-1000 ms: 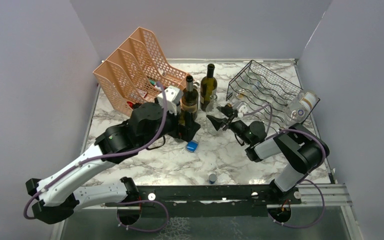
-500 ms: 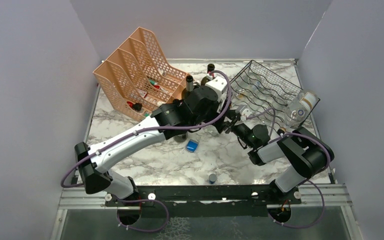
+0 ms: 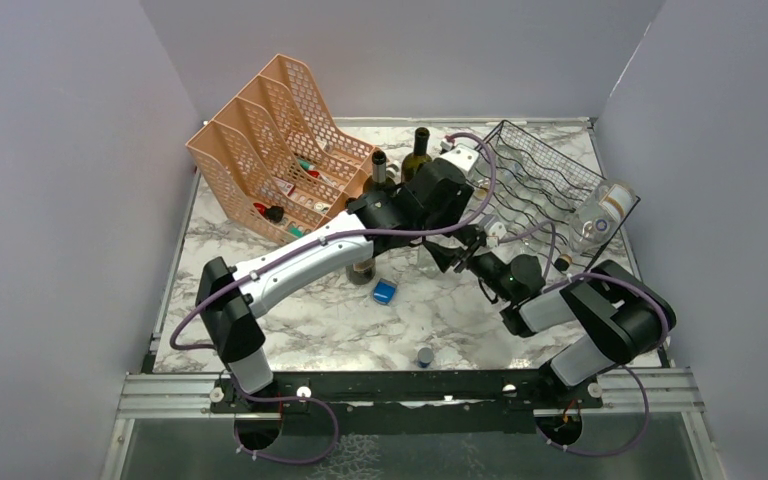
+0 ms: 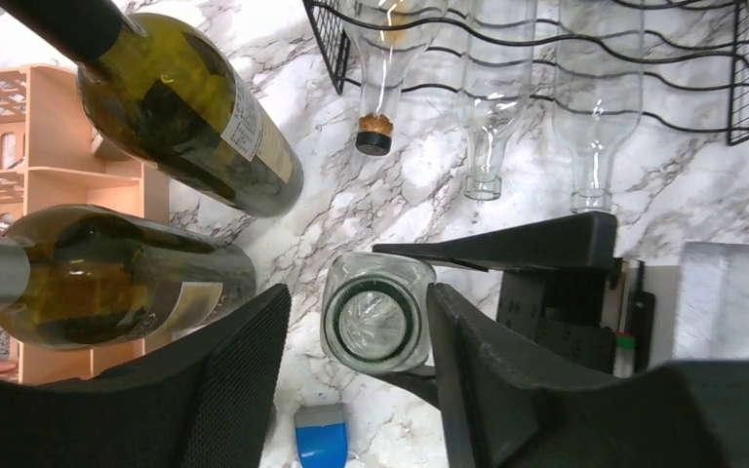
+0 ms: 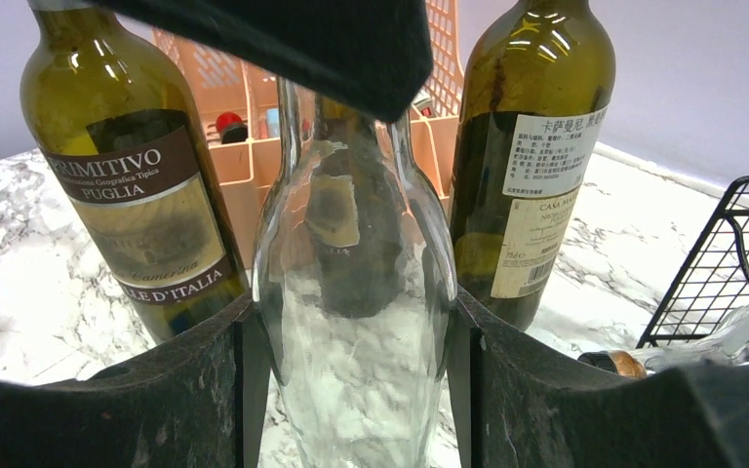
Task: Take the wine bottle off the wine rack
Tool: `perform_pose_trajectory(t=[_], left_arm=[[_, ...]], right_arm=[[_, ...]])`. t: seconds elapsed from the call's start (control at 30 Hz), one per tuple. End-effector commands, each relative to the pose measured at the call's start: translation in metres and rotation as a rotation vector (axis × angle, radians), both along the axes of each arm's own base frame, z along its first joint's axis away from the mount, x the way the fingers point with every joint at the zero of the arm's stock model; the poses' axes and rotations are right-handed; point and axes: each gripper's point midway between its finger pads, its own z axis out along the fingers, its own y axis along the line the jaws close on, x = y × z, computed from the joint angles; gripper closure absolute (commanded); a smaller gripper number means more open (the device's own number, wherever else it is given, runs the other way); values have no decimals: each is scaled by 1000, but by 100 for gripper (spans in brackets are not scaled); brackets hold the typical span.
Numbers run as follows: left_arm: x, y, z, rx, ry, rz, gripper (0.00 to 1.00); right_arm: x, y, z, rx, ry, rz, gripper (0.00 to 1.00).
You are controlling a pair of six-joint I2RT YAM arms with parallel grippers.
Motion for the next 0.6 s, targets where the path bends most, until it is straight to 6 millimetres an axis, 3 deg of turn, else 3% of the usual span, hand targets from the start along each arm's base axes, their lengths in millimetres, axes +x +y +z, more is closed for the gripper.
perform_pose_trajectory(t=[0.0, 0.1, 0.2, 0.3, 0.33, 0.37, 0.4, 0.57], left_arm=[[11, -11, 9, -30, -29, -4, 46], [15, -15, -3, -3, -20, -7, 60], [16, -15, -2, 1, -28, -8, 72], [18, -13, 6, 10, -53, -7, 84], [20, -11, 9, 15, -64, -5, 89], [21, -10, 12, 20, -74, -4, 93], [22, -10, 13, 30, -82, -5, 95], [36, -1, 16, 60, -96, 19, 100]], right_arm=[[-19, -7, 24, 72, -128, 19, 52], [-20, -7, 24, 75, -125, 22, 52], [-20, -8, 23, 77, -117, 18, 48], [-20, -12, 23, 88, -106, -1, 32], [-20, -13, 24, 90, -102, -9, 24], [-21, -16, 23, 89, -94, -18, 7], [-21, -18, 22, 88, -80, -29, 1], [-22, -26, 16, -3, 5, -64, 0]])
